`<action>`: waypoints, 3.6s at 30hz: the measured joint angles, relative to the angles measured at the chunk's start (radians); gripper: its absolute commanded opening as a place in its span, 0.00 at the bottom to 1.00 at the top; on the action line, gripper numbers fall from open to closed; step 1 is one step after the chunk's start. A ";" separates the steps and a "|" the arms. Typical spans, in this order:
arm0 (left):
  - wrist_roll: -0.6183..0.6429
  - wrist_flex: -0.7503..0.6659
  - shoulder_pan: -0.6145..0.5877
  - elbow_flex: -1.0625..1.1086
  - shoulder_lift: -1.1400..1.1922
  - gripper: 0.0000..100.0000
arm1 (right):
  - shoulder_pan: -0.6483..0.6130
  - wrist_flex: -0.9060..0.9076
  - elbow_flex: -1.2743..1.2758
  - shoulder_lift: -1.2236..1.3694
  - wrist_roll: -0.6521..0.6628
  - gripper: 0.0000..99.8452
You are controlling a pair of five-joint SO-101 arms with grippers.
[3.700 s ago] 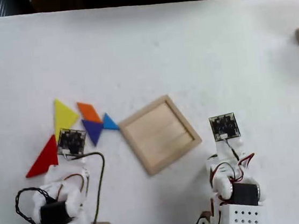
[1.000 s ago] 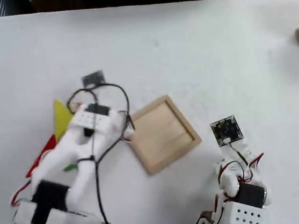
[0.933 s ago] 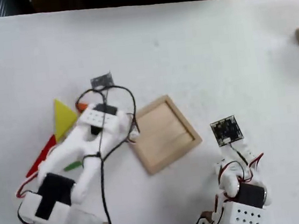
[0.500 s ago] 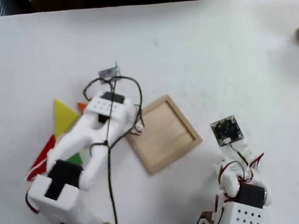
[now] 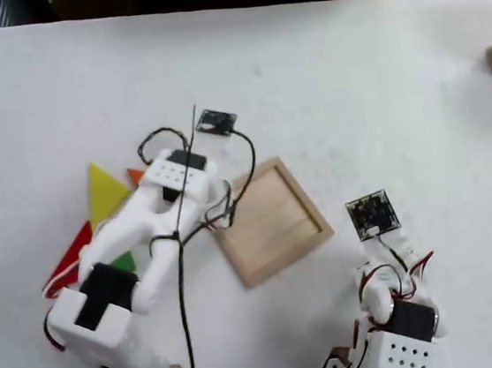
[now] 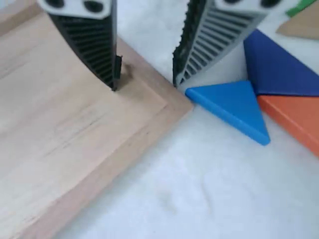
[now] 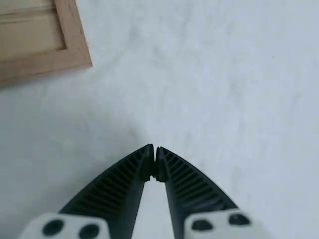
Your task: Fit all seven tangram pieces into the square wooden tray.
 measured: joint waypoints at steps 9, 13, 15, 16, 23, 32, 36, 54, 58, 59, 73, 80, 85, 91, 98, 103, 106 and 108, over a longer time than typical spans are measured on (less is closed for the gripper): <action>0.141 -0.049 0.002 0.091 -0.069 0.19 | 0.000 0.000 0.000 0.000 0.000 0.02; 0.210 -0.140 0.009 0.282 -0.245 0.19 | 0.000 0.000 0.000 0.000 0.000 0.02; 0.258 -0.180 0.015 0.387 -0.347 0.19 | 0.000 0.000 0.000 0.000 0.000 0.02; 0.285 -0.199 0.017 0.428 -0.388 0.19 | 0.000 0.000 0.000 0.000 0.000 0.02; 0.358 -0.232 0.018 0.456 -0.373 0.19 | 0.000 0.000 0.000 0.000 0.000 0.02; 0.270 -0.109 0.021 0.155 -0.109 0.19 | 0.000 0.000 0.000 0.000 0.000 0.02; 0.092 -0.098 0.021 0.041 -0.037 0.19 | 0.000 0.000 0.000 0.000 0.000 0.02; -0.158 -0.052 0.012 -0.140 -0.057 0.19 | 0.023 0.000 0.000 0.000 0.000 0.02; 0.115 -0.009 -0.026 -0.081 -0.121 0.19 | 0.023 0.000 0.000 0.000 0.000 0.02; 0.187 -0.009 -0.044 -0.054 -0.126 0.19 | 0.023 0.000 0.000 0.000 0.000 0.02; 0.359 -0.140 -0.020 0.167 -0.141 0.19 | 0.023 0.000 0.000 0.000 0.000 0.02; 0.351 -0.126 0.014 0.224 -0.361 0.19 | 0.023 0.000 0.000 0.000 0.000 0.02; 0.353 -0.244 0.049 0.425 -0.568 0.19 | 0.023 0.000 0.000 0.000 0.000 0.02; 0.416 -0.319 0.115 0.470 -0.506 0.19 | 0.023 0.000 0.000 0.000 0.000 0.02; 0.425 -0.318 0.114 0.298 -0.190 0.19 | 0.023 0.000 0.000 0.000 0.000 0.02; 0.425 -0.180 0.068 0.140 -0.081 0.19 | 0.023 0.000 0.000 0.000 0.000 0.02; 0.425 -0.103 0.005 0.069 -0.041 0.19 | 0.023 0.000 0.000 0.000 0.000 0.02; 0.393 -0.066 -0.034 0.043 -0.028 0.19 | 0.023 0.000 0.000 0.000 0.000 0.02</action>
